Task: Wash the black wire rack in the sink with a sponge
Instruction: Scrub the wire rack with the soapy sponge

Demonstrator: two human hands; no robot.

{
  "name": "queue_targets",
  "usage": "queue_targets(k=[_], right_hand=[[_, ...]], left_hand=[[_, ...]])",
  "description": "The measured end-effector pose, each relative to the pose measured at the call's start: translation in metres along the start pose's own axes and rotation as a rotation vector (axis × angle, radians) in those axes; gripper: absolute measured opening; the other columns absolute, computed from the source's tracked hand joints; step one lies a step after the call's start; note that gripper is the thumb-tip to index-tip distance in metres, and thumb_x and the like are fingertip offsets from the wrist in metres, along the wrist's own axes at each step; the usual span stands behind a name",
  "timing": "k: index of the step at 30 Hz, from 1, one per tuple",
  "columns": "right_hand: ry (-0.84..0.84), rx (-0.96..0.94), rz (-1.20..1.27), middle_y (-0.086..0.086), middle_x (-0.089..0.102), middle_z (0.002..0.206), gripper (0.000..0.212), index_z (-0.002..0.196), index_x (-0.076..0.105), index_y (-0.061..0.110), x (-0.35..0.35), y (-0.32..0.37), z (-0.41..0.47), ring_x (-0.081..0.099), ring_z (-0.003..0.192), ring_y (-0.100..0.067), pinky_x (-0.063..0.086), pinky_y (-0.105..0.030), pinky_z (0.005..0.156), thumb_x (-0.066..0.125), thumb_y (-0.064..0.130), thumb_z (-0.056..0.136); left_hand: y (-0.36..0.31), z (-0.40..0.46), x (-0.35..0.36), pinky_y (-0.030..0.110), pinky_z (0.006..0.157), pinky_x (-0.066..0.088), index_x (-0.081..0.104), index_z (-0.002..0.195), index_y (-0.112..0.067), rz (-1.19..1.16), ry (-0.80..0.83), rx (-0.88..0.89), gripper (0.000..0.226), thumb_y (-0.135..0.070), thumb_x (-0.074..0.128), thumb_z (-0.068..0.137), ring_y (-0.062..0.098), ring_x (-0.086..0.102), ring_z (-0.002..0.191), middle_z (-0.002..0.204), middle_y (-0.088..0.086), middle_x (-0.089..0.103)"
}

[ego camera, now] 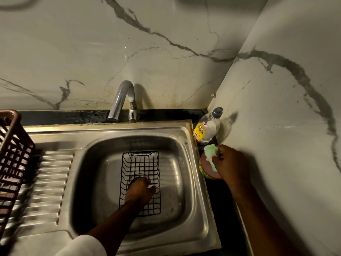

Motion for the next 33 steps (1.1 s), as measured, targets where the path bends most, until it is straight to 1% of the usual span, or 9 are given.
queue_targets(k=[3, 6, 9, 13, 19, 23, 28, 30, 33], right_hand=[[-0.037, 0.052, 0.249, -0.002, 0.076, 0.1, 0.026, 0.11, 0.073, 0.018, 0.0, 0.002, -0.007, 0.07, 0.091, -0.024, 0.055, -0.033, 0.08, 0.074, 0.026, 0.085], [0.108, 0.261, 0.817, -0.002, 0.075, 0.104, 0.021, 0.11, 0.072, 0.019, 0.012, 0.009, -0.016, 0.072, 0.096, -0.023, 0.062, -0.046, 0.078, 0.072, 0.023, 0.09], [0.208, 0.416, 1.277, -0.008, 0.075, 0.106, 0.016, 0.109, 0.069, 0.019, 0.024, 0.026, -0.03, 0.074, 0.095, -0.027, 0.061, -0.044, 0.075, 0.063, 0.014, 0.095], [0.326, 0.594, 1.642, -0.009, 0.077, 0.099, 0.018, 0.111, 0.067, 0.016, 0.042, 0.048, -0.051, 0.076, 0.085, -0.02, 0.061, -0.033, 0.063, 0.055, 0.013, 0.097], [0.437, 0.505, 1.593, -0.013, 0.076, 0.107, 0.037, 0.119, 0.064, 0.013, 0.059, 0.059, -0.068, 0.074, 0.093, -0.026, 0.059, -0.034, 0.065, 0.063, 0.018, 0.082], [0.427, 0.457, 1.414, -0.016, 0.073, 0.111, 0.036, 0.124, 0.06, 0.01, 0.069, 0.056, -0.068, 0.073, 0.098, -0.034, 0.058, -0.051, 0.084, 0.065, 0.006, 0.089], [0.44, 0.41, 1.39, -0.014, 0.075, 0.108, 0.034, 0.12, 0.061, 0.013, 0.078, 0.062, -0.057, 0.073, 0.098, -0.034, 0.061, -0.042, 0.071, 0.064, -0.003, 0.09], [0.445, 0.353, 1.35, -0.014, 0.075, 0.108, 0.034, 0.119, 0.062, 0.013, 0.086, 0.069, -0.051, 0.072, 0.101, -0.035, 0.061, -0.049, 0.078, 0.066, -0.003, 0.089], [0.416, 0.231, 1.215, -0.008, 0.075, 0.111, 0.039, 0.121, 0.062, 0.019, 0.089, 0.088, -0.041, 0.072, 0.102, -0.028, 0.06, -0.053, 0.084, 0.07, 0.0, 0.088]], left_hand=[[0.007, -0.003, -0.01, 0.033, 0.074, 0.061, 0.068, 0.088, -0.032, 0.027, -0.067, 0.011, 0.013, -0.039, 0.061, 0.096, 0.004, 0.065, 0.075, 0.082, -0.009, 0.069], [0.008, -0.006, -0.015, 0.033, 0.077, 0.061, 0.066, 0.083, -0.033, 0.016, -0.047, 0.036, 0.016, -0.031, 0.059, 0.098, 0.003, 0.065, 0.076, 0.08, -0.009, 0.068], [0.008, -0.006, -0.009, 0.035, 0.081, 0.06, 0.064, 0.099, -0.029, -0.061, 0.02, 0.032, 0.011, -0.039, 0.065, 0.094, 0.008, 0.064, 0.085, 0.097, -0.004, 0.068], [0.0, -0.003, 0.014, 0.028, 0.084, 0.054, 0.047, 0.142, -0.017, -0.196, 0.229, -0.085, 0.069, -0.049, 0.073, 0.087, 0.021, 0.061, 0.115, 0.138, 0.005, 0.057], [-0.025, 0.005, 0.041, 0.031, 0.084, 0.058, 0.052, 0.131, -0.014, -0.022, 0.221, -0.117, 0.047, -0.029, 0.07, 0.09, 0.023, 0.065, 0.109, 0.125, 0.005, 0.064], [-0.039, 0.002, 0.037, 0.026, 0.08, 0.055, 0.056, 0.131, -0.01, -0.095, 0.095, -0.185, 0.035, -0.009, 0.057, 0.096, 0.022, 0.064, 0.107, 0.124, 0.008, 0.062], [-0.033, -0.021, -0.023, 0.04, 0.073, 0.061, 0.063, 0.118, -0.009, -0.55, -0.057, -0.176, 0.024, -0.009, 0.053, 0.095, 0.027, 0.071, 0.087, 0.105, 0.01, 0.07], [-0.034, -0.037, -0.053, 0.04, 0.064, 0.054, 0.064, 0.109, -0.009, -0.863, -0.067, -0.196, 0.026, -0.013, 0.052, 0.085, 0.031, 0.07, 0.075, 0.094, 0.012, 0.071], [-0.036, -0.057, -0.087, 0.053, 0.073, 0.055, 0.07, 0.095, -0.015, -1.092, -0.001, -0.188, 0.019, -0.011, 0.055, 0.086, 0.044, 0.071, 0.08, 0.093, 0.02, 0.075]])
Point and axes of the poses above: each hand's wrist, its own z-axis towards the middle knuckle, its own x-axis out of the palm, y = z × x, the point moved 3 cm from there along z, towards the middle knuckle
